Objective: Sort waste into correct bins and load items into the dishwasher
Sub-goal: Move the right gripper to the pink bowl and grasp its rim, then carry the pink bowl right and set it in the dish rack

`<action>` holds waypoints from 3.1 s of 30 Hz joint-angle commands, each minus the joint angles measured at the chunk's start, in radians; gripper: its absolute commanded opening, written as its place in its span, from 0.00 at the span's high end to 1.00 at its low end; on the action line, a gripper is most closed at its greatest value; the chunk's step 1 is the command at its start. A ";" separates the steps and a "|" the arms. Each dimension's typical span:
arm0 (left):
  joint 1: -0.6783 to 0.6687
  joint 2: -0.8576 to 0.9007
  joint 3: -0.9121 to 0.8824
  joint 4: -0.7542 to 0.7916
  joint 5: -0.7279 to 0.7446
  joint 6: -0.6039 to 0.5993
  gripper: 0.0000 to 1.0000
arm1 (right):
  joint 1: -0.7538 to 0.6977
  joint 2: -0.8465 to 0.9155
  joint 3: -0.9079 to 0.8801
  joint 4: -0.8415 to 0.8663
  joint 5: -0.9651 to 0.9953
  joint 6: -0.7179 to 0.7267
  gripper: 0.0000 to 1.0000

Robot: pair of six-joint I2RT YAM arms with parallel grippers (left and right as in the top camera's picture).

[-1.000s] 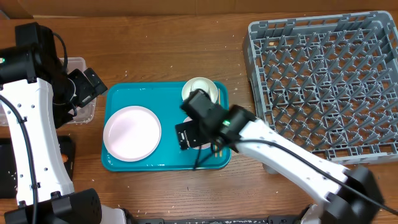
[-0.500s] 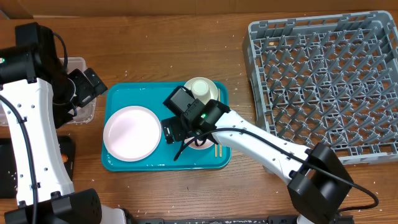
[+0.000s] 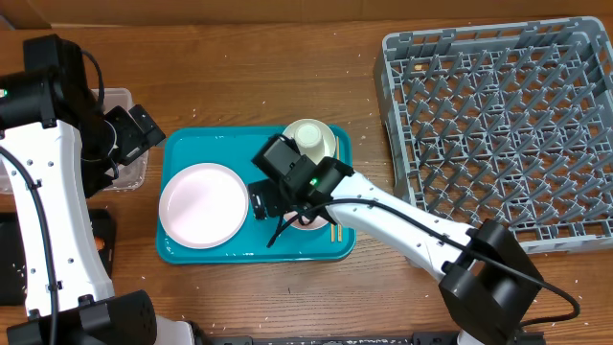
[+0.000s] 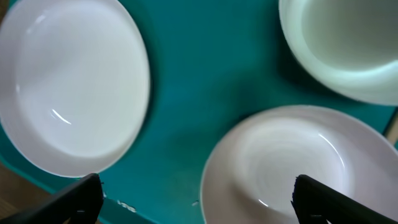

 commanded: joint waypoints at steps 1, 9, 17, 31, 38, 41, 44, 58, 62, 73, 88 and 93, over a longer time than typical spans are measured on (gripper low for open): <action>0.003 0.001 -0.005 0.002 0.000 -0.010 0.00 | 0.007 0.006 -0.033 0.011 0.017 0.057 0.04; 0.003 0.001 -0.005 0.002 0.000 -0.010 0.00 | 0.009 0.039 -0.071 0.042 -0.005 0.052 0.30; 0.003 0.001 -0.005 0.002 0.000 -0.010 0.00 | 0.024 0.072 -0.071 0.033 0.012 -0.035 0.32; 0.003 0.001 -0.005 0.002 0.000 -0.010 0.00 | 0.025 0.074 -0.071 0.013 -0.021 -0.029 0.55; 0.003 0.001 -0.005 0.002 0.000 -0.010 0.00 | 0.030 0.074 -0.071 -0.004 -0.034 -0.035 0.60; 0.003 0.001 -0.005 0.002 0.000 -0.010 0.00 | 0.041 0.075 -0.071 -0.004 -0.024 -0.039 0.60; 0.003 0.001 -0.005 0.002 0.000 -0.010 0.00 | 0.047 0.077 -0.071 -0.005 -0.016 -0.038 0.60; 0.003 0.001 -0.005 0.002 0.000 -0.010 0.00 | 0.056 0.077 -0.011 -0.060 -0.032 -0.034 0.96; 0.003 0.001 -0.005 0.002 0.000 -0.010 0.00 | 0.056 0.066 0.034 -0.100 -0.054 -0.034 0.96; 0.003 0.001 -0.005 0.002 0.000 -0.010 0.00 | 0.024 -0.158 0.178 -0.217 -0.099 -0.035 0.96; 0.003 0.001 -0.005 0.002 0.000 -0.010 0.00 | -0.982 -0.367 0.172 -0.243 -0.862 -0.479 0.96; 0.003 0.001 -0.005 0.002 0.000 -0.010 0.00 | -1.147 -0.204 0.172 -0.178 -1.163 -0.529 0.96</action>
